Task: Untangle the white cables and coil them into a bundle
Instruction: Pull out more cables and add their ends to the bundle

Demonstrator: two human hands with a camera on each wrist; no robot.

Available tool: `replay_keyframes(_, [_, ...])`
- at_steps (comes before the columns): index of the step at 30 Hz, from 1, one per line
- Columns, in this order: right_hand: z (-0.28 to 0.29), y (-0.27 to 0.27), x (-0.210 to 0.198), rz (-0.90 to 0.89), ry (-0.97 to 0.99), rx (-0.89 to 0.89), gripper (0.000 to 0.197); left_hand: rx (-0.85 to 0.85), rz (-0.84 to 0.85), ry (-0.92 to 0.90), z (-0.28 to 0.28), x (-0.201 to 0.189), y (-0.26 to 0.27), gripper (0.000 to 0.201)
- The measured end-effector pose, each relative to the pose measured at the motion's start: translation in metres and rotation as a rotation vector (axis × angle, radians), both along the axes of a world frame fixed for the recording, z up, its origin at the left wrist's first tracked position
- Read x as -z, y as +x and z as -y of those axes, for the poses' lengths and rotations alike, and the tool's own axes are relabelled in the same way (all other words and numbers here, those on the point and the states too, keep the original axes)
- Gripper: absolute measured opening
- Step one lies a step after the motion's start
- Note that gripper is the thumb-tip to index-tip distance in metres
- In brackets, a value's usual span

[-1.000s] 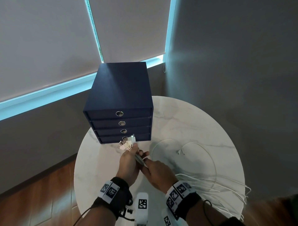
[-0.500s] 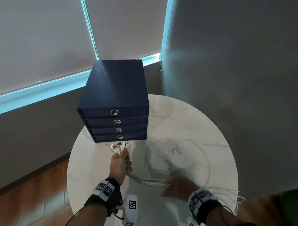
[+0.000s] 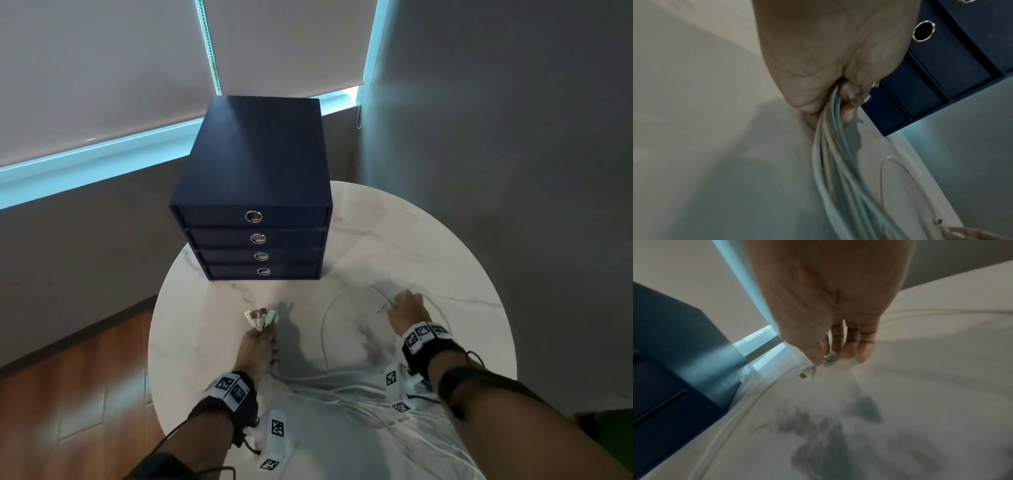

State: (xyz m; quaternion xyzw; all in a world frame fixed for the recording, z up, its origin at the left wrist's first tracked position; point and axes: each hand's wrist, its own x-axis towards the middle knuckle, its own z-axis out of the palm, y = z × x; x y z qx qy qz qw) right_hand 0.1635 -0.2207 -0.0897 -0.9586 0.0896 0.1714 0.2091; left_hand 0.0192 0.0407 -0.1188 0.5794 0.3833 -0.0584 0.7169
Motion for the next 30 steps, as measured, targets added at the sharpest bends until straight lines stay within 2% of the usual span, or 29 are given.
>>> replay_keyframes(2, [-0.002,0.000,0.007,-0.018,-0.028,0.027,0.025,0.002,-0.002,-0.013,-0.002,0.001,-0.001,0.031])
replay_keyframes(6, [-0.006,-0.003,0.013,0.027,-0.049,-0.067,0.011,0.011,-0.002,-0.026,-0.003,0.000,-0.001,0.030])
replay_keyframes(9, [-0.013,-0.014,0.013,0.050,-0.033,-0.132,0.016,0.036,-0.011,-0.012,-0.004,0.001,0.001,0.029])
replay_keyframes(13, [-0.021,-0.021,0.013,0.043,0.100,-0.157,0.006,0.015,-0.024,-0.027,-0.005,0.004,0.003,0.030])
replay_keyframes(16, [-0.034,-0.012,-0.003,0.162,0.429,-0.022,0.007,0.005,-0.020,-0.029,-0.005,0.004,0.003,0.030])
replay_keyframes(18, [-0.049,-0.008,-0.026,0.268,0.812,0.208,0.014,0.009,-0.012,-0.031,-0.005,0.005,0.003,0.029])
replay_keyframes(20, [-0.065,-0.005,-0.051,0.217,1.242,0.409,0.018,0.019,-0.006,-0.035,-0.005,0.007,0.002,0.030])
replay_keyframes(22, [-0.082,-0.007,-0.079,0.093,1.539,0.404,0.018,0.021,-0.003,-0.037,-0.006,0.008,0.000,0.031])
replay_keyframes(23, [-0.091,-0.009,-0.088,0.053,1.605,0.356,0.017,0.022,-0.004,-0.038,-0.007,0.007,0.000,0.032])
replay_keyframes(24, [-0.101,-0.014,-0.095,0.034,1.614,0.295,0.016,0.028,-0.004,-0.040,-0.008,0.007,-0.001,0.032])
replay_keyframes(25, [-0.111,-0.018,-0.097,0.042,1.537,0.231,0.016,0.039,0.000,-0.041,-0.008,0.007,-0.002,0.032])
replay_keyframes(28, [-0.135,-0.039,-0.082,0.079,1.073,-0.053,0.015,0.060,-0.005,-0.038,-0.007,0.002,-0.003,0.033])
replay_keyframes(30, [-0.147,-0.055,-0.063,0.064,0.832,-0.212,0.014,0.042,0.010,-0.046,-0.005,-0.005,-0.004,0.030])
